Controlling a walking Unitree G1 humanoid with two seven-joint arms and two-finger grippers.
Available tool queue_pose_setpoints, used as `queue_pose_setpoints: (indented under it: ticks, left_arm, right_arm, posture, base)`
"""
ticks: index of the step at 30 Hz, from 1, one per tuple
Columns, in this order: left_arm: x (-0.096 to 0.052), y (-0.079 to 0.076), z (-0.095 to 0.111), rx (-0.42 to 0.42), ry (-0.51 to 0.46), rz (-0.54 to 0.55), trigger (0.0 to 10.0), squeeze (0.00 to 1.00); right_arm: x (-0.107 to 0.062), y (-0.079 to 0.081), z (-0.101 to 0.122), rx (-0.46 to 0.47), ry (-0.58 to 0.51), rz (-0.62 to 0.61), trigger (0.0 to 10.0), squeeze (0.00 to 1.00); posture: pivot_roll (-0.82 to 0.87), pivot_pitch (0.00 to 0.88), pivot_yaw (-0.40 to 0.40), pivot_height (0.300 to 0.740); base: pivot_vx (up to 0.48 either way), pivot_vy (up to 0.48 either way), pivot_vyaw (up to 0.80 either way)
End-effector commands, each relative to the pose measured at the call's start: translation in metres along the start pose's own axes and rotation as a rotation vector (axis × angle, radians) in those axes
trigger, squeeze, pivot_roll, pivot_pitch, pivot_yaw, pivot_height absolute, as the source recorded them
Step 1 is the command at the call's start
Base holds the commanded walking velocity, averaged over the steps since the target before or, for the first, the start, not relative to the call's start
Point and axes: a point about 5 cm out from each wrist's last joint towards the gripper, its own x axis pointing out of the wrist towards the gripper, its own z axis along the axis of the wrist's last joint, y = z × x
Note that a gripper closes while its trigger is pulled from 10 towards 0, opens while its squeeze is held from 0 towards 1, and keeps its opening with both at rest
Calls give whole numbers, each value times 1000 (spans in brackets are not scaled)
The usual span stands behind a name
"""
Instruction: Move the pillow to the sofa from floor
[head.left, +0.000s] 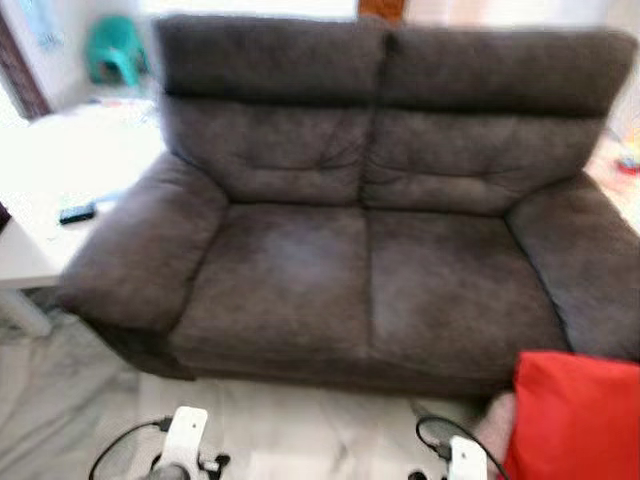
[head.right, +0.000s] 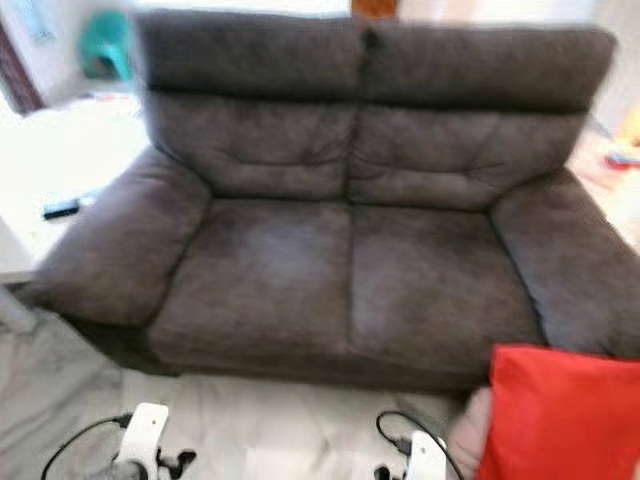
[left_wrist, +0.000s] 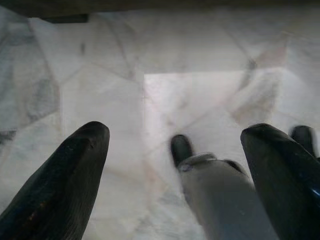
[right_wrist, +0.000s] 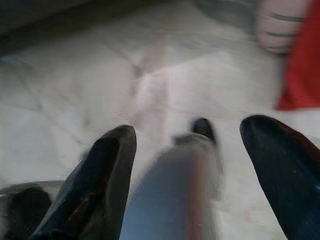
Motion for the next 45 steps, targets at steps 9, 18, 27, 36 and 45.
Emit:
queue_pose_setpoints:
  ticks: [9, 18, 27, 36, 45]
  left_arm:
    - [-1, 4, -4, 8, 19, 8, 10000, 0]
    - [-1, 2, -4, 0, 14, 4, 10000, 0]
    - [-1, 1, -4, -9, 12, 7, 10000, 0]
    - [-1, 1, -5, -22, 14, 10, 10000, 0]
    - [-1, 2, -5, -29, 11, 15, 10000, 0]
  right_arm:
    - [1, 3, 5, -29, -8, 16, 10000, 0]
    - [1, 2, 5, -49, -4, 20, 10000, 0]
    - [1, 2, 5, -63, -3, 25, 10000, 0]
    - [1, 3, 6, -73, -1, 32, 10000, 0]
    - [1, 3, 6, -82, 0, 34, 10000, 0]
  posture:
    - [-35, 0, -14, 740]
    - [-37, 0, -18, 740]
    - [-36, 0, -21, 740]
    - [-32, 0, -23, 740]
    - [-31, 0, -23, 740]
  base:
    - [0, -101, -624]
    - [0, 0, -721]
    - [0, 0, -719]
    - [0, 0, -719]
    - [0, 0, -719]
